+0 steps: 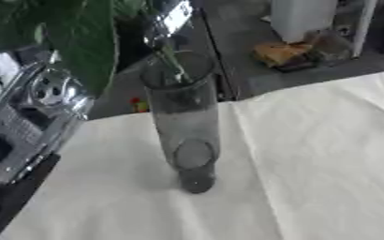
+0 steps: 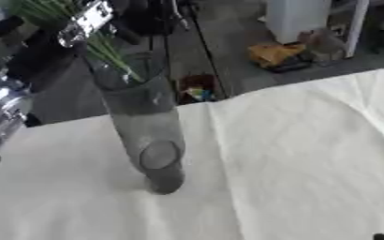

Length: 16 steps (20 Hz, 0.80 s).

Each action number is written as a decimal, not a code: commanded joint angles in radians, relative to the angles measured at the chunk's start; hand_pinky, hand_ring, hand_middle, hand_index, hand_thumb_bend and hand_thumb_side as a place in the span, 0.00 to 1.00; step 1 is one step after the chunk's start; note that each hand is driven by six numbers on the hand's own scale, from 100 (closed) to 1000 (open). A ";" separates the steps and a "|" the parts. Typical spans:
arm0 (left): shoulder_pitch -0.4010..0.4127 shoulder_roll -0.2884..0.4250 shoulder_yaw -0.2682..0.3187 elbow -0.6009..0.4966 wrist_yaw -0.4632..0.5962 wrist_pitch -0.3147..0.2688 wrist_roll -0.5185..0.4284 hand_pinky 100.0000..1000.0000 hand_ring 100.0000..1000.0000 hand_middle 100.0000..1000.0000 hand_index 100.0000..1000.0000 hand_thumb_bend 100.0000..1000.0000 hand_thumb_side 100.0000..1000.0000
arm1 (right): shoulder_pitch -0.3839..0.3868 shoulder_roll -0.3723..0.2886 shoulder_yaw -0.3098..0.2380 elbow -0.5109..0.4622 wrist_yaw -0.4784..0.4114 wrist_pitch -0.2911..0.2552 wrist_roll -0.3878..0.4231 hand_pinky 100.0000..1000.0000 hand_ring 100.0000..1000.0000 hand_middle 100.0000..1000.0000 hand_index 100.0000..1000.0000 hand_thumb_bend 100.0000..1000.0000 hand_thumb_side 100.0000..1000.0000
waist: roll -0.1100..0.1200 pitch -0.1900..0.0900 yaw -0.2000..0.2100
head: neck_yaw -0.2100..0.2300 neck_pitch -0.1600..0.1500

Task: Arrange flowers into the vase.

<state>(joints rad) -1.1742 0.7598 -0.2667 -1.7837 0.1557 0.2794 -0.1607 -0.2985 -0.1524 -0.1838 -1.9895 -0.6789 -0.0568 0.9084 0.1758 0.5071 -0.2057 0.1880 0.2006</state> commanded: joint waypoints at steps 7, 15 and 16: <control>-0.019 0.059 0.030 0.015 -0.044 0.041 -0.067 0.76 0.96 0.89 0.98 0.00 0.82 | -0.004 -0.009 0.004 -0.010 0.009 0.012 -0.001 0.84 0.98 0.48 0.90 0.00 0.87 | 0.001 -0.036 0.002 | 0.001 -0.005; -0.031 0.067 0.034 0.059 -0.102 0.086 -0.188 0.80 0.97 0.91 1.00 0.00 0.85 | -0.001 -0.016 0.002 -0.010 0.017 0.020 -0.001 0.84 0.98 0.47 0.90 0.00 0.87 | 0.015 -0.042 0.002 | 0.003 -0.005; -0.033 0.067 0.037 0.062 -0.113 0.088 -0.206 0.80 0.97 0.91 1.00 0.00 0.85 | -0.002 -0.017 0.002 -0.010 0.020 0.023 -0.001 0.84 0.98 0.47 0.90 0.00 0.87 | 0.017 -0.043 0.002 | 0.003 -0.005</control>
<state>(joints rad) -1.1838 0.7920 -0.2518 -1.7209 0.0566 0.3642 -0.3446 -0.2989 -0.1553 -0.1831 -1.9918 -0.6655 -0.0387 0.9071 0.1968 0.4927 -0.2058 0.1884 0.2006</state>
